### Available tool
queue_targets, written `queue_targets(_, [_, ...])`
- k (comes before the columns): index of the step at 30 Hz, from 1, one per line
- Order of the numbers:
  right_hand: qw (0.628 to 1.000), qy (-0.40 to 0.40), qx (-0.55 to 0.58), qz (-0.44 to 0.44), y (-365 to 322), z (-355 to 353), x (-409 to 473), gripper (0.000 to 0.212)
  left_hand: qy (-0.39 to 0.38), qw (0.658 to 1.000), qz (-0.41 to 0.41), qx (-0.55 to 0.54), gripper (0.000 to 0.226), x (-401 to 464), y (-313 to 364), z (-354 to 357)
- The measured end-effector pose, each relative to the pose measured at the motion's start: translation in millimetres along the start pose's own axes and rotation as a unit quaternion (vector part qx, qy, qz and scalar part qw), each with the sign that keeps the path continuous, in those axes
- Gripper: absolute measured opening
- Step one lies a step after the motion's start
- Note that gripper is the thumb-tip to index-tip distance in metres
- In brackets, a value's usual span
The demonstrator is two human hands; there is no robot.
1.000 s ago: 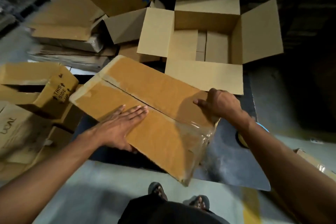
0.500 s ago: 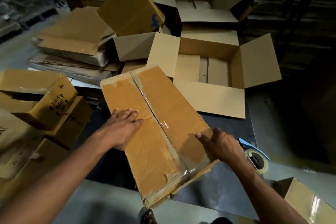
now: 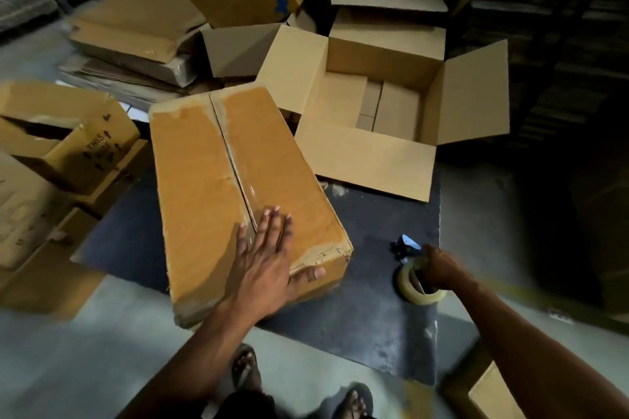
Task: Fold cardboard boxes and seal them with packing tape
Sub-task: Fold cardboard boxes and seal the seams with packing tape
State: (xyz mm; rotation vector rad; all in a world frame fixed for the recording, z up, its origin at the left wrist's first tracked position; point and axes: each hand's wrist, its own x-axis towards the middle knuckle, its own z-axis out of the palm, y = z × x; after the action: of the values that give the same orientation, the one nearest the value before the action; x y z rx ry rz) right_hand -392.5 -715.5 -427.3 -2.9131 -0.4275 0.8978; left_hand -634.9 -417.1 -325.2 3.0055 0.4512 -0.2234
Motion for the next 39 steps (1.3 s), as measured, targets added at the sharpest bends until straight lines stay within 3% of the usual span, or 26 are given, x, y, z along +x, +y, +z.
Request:
queue_targets(4, [0.997,0.072,0.022,0.01,20.6,21.4,14.3,0.026,0.008,1.0,-0.003,-0.003,0.116,-0.2,-1.7,-0.5])
queue_targets(7, [0.996,0.078,0.038,-0.012,24.1,25.9,9.7,0.022,0.024,0.999,-0.015,-0.039,0.106,1.3,10.3,-8.0])
queue_targets(10, [0.994,0.069,0.071,-0.048,24.7,30.4,-4.9,0.028,0.172,0.974,0.012,-0.145,0.078,-9.8,42.0,-17.3])
queue_targets(12, [0.988,0.081,0.113,-0.068,23.8,32.3,-24.1,0.032,0.203,0.938,0.015,-0.279,0.059,-23.6,72.4,-18.9])
queue_targets(16, [0.962,0.126,0.206,-0.129,7.1,17.6,-87.4,0.034,-0.034,0.844,-0.074,-0.531,0.078,-44.3,125.0,-10.6])
queue_targets(20, [0.936,0.149,0.212,-0.238,-15.9,1.6,-148.5,0.054,-0.117,0.705,-0.211,-0.667,0.057,-37.1,144.5,-22.4])
queue_targets(22, [0.936,0.209,0.098,-0.266,-24.0,-3.6,-161.5,0.075,-0.114,0.667,-0.245,-0.694,0.055,-34.5,143.4,-39.5])
queue_targets(24, [0.922,0.279,-0.006,-0.269,-37.8,-17.8,-166.5,0.09,-0.111,0.656,-0.227,-0.711,0.057,-33.8,137.6,-59.2])
queue_targets(28, [0.881,0.351,-0.053,-0.313,-69.7,-61.8,-167.3,0.088,-0.064,0.628,-0.218,-0.744,0.055,-37.6,119.5,-93.3])
queue_targets(30, [0.875,0.334,-0.045,-0.349,-89.3,-86.1,-172.9,0.089,-0.032,0.584,-0.24,-0.775,0.054,-39.9,106.4,-102.7])
queue_targets(34, [0.86,0.255,-0.031,-0.441,-140.4,-117.2,-189.7,0.081,0.004,0.386,-0.292,-0.875,0.048,-54.4,72.3,-107.2])
queue_targets(37, [0.839,0.193,-0.076,-0.503,-185.1,-118.3,-196.0,0.081,0.082,0.346,-0.347,-0.868,0.017,-70.0,51.6,-93.8])
queue_targets(39, [0.82,0.155,-0.118,-0.538,-210.3,-115.0,-197.4,0.083,0.163,0.373,-0.407,-0.817,0.018,-82.3,35.9,-83.8])
